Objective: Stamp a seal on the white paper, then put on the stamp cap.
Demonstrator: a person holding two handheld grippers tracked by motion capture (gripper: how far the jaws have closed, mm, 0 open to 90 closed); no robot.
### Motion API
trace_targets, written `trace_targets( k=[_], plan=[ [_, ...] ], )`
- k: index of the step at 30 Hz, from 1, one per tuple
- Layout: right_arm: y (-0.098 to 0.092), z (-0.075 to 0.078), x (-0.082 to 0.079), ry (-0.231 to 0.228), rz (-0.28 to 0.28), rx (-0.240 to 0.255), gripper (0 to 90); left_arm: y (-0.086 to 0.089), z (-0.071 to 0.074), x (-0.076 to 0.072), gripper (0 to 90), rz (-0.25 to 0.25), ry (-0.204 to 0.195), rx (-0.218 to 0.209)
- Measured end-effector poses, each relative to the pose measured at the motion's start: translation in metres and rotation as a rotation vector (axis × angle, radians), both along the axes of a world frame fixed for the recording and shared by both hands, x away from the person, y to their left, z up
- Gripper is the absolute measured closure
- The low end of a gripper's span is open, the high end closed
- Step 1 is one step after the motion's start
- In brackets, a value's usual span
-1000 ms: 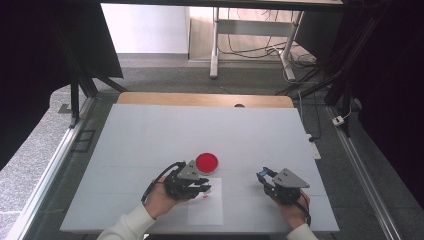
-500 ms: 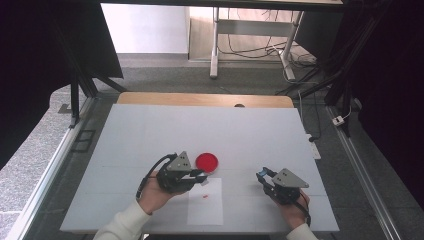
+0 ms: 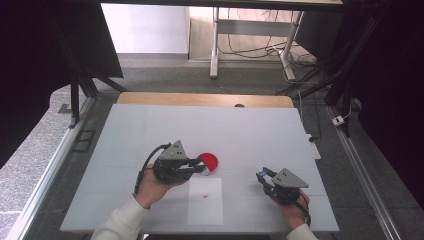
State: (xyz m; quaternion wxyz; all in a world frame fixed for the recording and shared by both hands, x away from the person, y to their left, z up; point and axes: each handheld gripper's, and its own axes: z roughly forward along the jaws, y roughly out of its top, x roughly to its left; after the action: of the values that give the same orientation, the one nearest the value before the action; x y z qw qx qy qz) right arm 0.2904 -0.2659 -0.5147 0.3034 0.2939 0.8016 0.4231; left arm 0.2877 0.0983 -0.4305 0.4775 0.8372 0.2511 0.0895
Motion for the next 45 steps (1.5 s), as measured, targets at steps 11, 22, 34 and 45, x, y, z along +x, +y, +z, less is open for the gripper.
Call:
trace_targets(
  k=[11,22,34,45],
  plan=[
    [0.001,0.0,0.0,-0.004,0.012,-0.003,64.0,0.009,0.006,0.003,75.2,0.011,0.007,-0.059],
    [0.003,-0.001,0.0,-0.007,0.02,0.002,63.8,0.01,0.005,0.006,75.2,0.018,0.008,-0.066],
    [0.006,0.0,-0.002,-0.003,0.031,0.003,63.8,0.014,0.006,0.006,75.0,0.024,0.027,-0.096],
    [0.016,0.001,-0.004,0.008,0.068,0.031,63.8,0.013,0.005,0.007,75.0,0.032,0.031,-0.096]
  ],
)
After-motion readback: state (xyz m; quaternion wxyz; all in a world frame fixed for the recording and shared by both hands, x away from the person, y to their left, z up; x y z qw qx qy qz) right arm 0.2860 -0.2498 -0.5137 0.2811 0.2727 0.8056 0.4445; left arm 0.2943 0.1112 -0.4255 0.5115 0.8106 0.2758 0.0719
